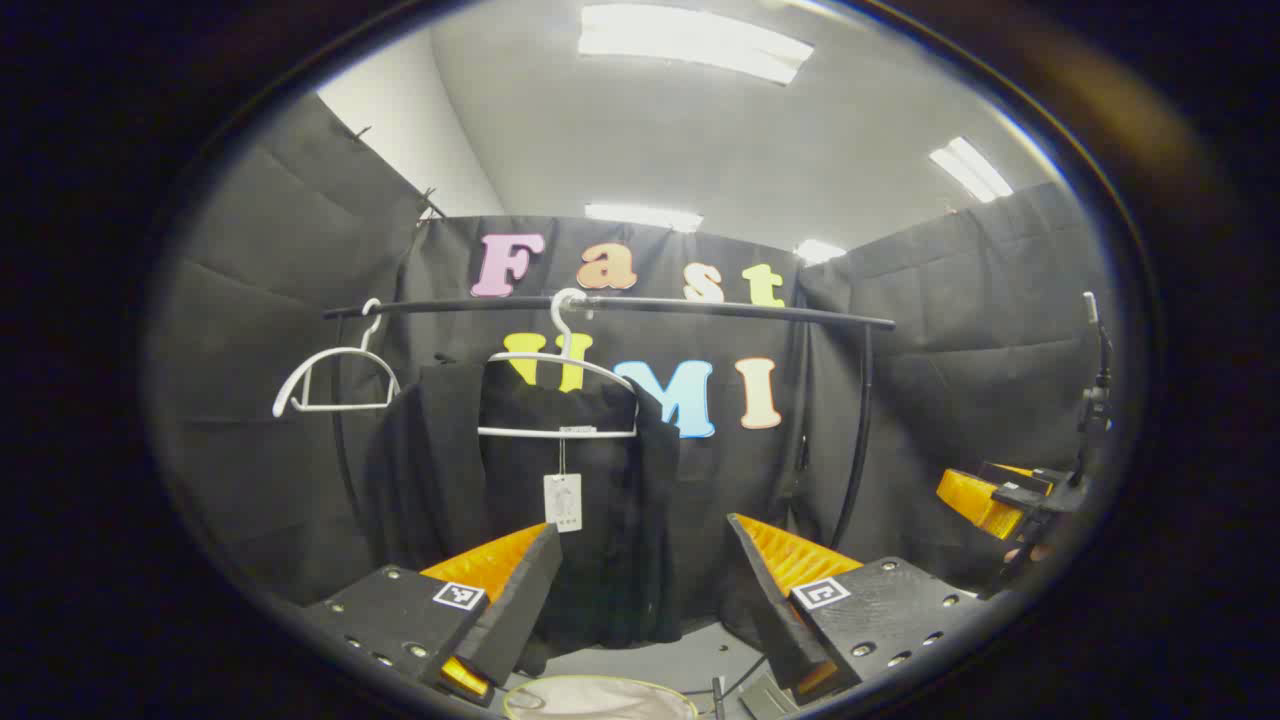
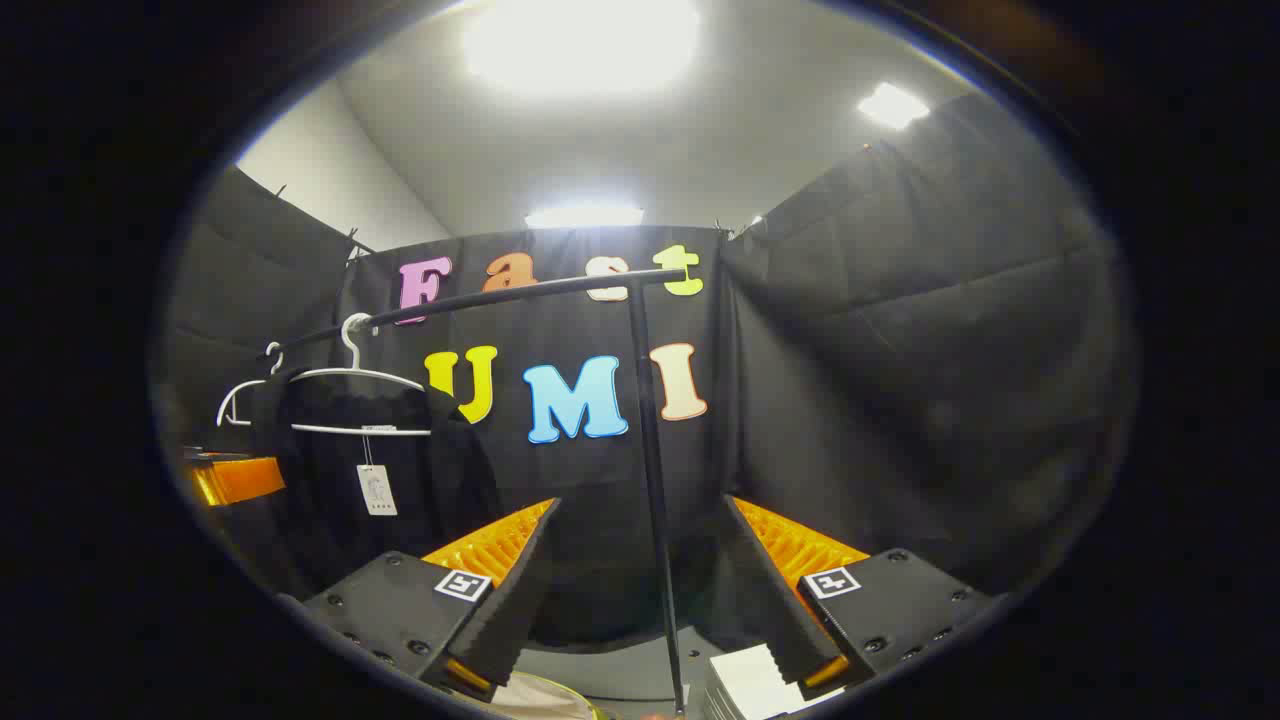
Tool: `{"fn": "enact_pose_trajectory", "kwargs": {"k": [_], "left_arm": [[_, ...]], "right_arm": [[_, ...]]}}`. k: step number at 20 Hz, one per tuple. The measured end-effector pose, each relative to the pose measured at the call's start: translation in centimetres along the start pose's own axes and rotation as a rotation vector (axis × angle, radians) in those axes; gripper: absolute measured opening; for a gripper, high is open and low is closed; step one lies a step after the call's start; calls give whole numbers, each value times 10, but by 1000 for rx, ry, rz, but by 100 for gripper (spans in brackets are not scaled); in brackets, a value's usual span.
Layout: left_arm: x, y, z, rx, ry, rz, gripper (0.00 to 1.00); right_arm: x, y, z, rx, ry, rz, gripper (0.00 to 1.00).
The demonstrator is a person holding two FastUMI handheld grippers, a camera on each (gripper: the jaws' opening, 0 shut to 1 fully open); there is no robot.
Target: Grasp the clothes on the hanger with both hands and then place them into the laundry hamper below.
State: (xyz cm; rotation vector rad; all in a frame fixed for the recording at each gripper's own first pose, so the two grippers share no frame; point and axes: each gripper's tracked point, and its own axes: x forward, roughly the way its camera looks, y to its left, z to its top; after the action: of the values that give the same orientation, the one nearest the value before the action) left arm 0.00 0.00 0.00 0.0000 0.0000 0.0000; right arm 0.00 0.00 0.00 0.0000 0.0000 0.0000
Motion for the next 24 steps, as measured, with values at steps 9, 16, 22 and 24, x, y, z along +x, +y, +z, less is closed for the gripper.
{"fn": "enact_pose_trajectory", "kwargs": {"k": [9,16,22,24], "left_arm": [[14,12,-18,-118,37,-14,95],[4,28,-20,-90,37,35,94],[-16,57,-15,-94,27,124,94],[-16,64,-15,-92,35,150,94]], "right_arm": [[-8,3,-2,-28,19,-17,92],[-5,12,5,-13,36,-15,92],[5,34,5,-1,60,30,92],[11,43,2,4,74,61,92]]}}
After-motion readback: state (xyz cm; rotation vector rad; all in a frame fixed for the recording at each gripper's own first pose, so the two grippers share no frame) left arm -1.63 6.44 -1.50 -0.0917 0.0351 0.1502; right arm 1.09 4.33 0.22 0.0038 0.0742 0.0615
